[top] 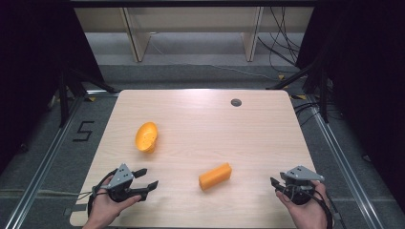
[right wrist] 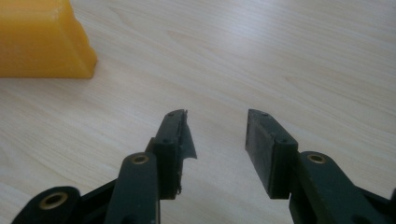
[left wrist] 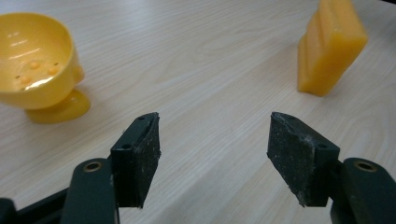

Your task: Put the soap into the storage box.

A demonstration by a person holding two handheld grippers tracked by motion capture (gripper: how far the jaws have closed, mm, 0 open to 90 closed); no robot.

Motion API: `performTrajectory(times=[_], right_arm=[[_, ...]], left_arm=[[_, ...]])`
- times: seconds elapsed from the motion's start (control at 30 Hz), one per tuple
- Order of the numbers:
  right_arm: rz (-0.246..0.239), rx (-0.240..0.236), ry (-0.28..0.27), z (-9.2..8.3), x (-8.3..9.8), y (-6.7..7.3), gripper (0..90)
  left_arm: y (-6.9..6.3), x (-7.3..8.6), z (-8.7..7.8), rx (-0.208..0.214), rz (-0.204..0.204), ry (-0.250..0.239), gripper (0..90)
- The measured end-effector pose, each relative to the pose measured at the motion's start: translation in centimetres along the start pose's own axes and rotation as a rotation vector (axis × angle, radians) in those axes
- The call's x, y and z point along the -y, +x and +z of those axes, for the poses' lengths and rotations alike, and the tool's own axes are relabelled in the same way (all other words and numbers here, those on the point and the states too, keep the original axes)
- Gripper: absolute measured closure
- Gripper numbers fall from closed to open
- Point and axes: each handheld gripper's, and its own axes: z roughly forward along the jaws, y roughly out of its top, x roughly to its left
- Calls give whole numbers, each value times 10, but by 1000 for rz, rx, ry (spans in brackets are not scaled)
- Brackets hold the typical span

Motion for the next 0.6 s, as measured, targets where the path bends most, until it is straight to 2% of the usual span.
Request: performTrajectory(times=[0.03, 0.07, 0.1, 0.13, 0.2, 0.27, 0.3, 0.33, 0.37, 0.4, 0.43, 0.47, 0.5, 0.53, 0.57, 0.6], right_arm=[[1, 15, -1, 0, -1, 1, 583], [1, 15, -1, 0, -1, 1, 583], [-3, 12, -3, 0, -1, 1, 583], [-2, 5, 2, 0, -2, 1, 583], [1, 17, 0, 0, -2, 3, 582], [19, 16, 13, 0, -1, 4, 582], [19, 16, 13, 0, -1, 4, 582], [-2, 16, -2, 0, -1, 1, 582], [-2, 16, -2, 0, -1, 1, 582], [13, 9, 5, 0, -1, 1, 582], [16, 22, -10, 0, 0, 0, 582], [19, 28, 2, -1, 0, 0, 582], [18, 26, -6, 0, 0, -1, 582], [24, 14, 5, 0, 0, -2, 582], [23, 16, 8, 0, 0, -2, 582], [11, 18, -2, 1, 1, -3, 582]], left_arm=[[-1, -3, 1, 13, 13, -8, 337], [-1, -3, 1, 13, 13, -8, 335], [-2, -6, 2, 14, 30, 1, 335], [-5, -11, 4, 36, 41, -5, 326], [-7, -14, 6, 52, 45, -6, 320], [-13, -22, 11, 86, 56, 1, 319], [-13, -22, 11, 86, 56, 1, 318], [-16, -24, 12, 91, 62, 2, 316], [-19, -26, 15, 105, 53, 7, 316], [-23, -31, 19, 129, 68, 23, 301], [-23, -31, 19, 129, 68, 23, 299], [-27, -35, 25, 158, 85, 22, 299], [-27, -35, 25, 158, 85, 22, 299], [-31, -39, 30, 180, 114, 32, 295], [-31, -39, 30, 180, 114, 32, 292], [-36, -43, 37, 207, 134, 37, 289]])
